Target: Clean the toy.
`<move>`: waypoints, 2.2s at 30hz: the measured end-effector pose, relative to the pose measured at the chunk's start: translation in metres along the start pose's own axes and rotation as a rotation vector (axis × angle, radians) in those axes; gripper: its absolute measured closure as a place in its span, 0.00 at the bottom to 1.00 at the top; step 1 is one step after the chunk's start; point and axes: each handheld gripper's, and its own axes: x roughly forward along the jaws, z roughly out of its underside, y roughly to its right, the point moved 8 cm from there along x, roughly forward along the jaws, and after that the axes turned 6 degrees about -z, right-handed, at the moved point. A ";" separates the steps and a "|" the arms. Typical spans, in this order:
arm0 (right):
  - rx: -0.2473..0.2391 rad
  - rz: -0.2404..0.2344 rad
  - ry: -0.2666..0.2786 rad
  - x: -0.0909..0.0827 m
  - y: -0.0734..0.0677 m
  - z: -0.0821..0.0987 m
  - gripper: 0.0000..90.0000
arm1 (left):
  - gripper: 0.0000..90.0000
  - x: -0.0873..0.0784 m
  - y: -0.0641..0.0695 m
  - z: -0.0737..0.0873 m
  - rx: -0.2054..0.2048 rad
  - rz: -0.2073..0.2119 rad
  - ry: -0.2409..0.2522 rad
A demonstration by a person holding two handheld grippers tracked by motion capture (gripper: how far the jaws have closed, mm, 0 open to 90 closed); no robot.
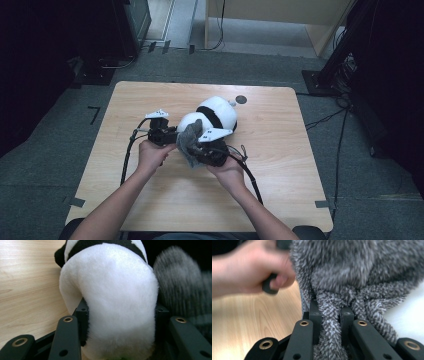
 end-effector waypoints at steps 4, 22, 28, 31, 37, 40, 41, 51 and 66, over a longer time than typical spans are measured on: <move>-0.032 0.018 -0.017 0.006 -0.003 0.001 0.88 | 0.56 -0.002 -0.002 0.000 -0.011 -0.014 -0.007; -0.009 0.106 -0.198 0.040 0.021 0.050 0.88 | 0.55 -0.012 0.014 -0.012 -0.045 0.064 0.050; 0.121 0.107 -0.088 0.013 0.049 0.045 0.88 | 0.55 -0.014 0.006 -0.014 -0.057 0.048 0.074; 0.128 0.139 -0.096 0.005 0.058 0.046 0.88 | 0.55 -0.017 0.001 -0.015 -0.059 0.036 0.075; 0.191 0.201 -0.064 -0.018 0.082 0.045 0.88 | 0.55 -0.022 -0.005 -0.017 -0.062 0.023 0.094; 0.228 0.238 -0.033 -0.032 0.094 0.044 0.88 | 0.55 -0.024 -0.009 -0.017 -0.047 0.007 0.092; 0.242 0.248 -0.015 -0.038 0.099 0.043 0.88 | 0.55 -0.024 -0.010 -0.017 -0.046 0.001 0.090; 0.254 0.240 0.183 -0.084 0.093 0.003 0.88 | 0.54 -0.006 -0.007 -0.003 -0.008 -0.039 0.014; 0.056 0.077 0.042 -0.015 0.008 -0.008 0.88 | 0.54 0.000 0.005 0.000 -0.022 -0.040 0.012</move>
